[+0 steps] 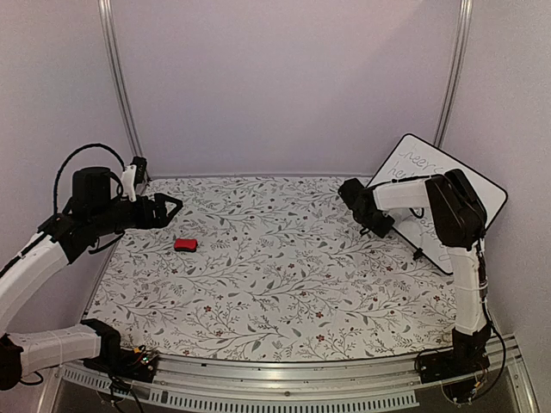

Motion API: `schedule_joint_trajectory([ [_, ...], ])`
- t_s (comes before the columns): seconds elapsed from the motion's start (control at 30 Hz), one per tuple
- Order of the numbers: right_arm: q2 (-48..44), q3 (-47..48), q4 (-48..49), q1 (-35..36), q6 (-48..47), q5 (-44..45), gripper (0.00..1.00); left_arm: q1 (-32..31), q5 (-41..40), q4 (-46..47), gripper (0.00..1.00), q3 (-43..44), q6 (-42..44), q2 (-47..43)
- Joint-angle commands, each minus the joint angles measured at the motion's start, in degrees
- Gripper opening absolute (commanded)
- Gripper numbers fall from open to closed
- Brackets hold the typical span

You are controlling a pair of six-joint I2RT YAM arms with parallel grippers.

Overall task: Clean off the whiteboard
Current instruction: Move the whiteboard to the center of the board.

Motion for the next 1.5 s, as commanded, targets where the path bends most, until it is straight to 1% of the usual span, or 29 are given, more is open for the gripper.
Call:
schedule_joint_trajectory([
  [0.0,-1.57,-2.4,0.11,2.59,-1.35,-2.59,0.05,-0.62,0.02,0.48,1.0,0.38,0.21,-0.27],
  [0.57,-1.15,-1.94,1.36,9.01,-1.99,-2.57,0.05,-0.56,-0.47,0.48,1.0,0.39,0.29,-0.46],
  [1.1,2.7,4.74,-0.09,15.57,-3.43,-2.76,0.06,-0.62,-0.68,0.46,1.0,0.33,0.25,-0.66],
  [1.47,3.99,6.97,0.2,18.25,-5.16,-2.67,0.06,-0.53,-0.85,0.44,1.0,0.33,0.3,-0.62],
])
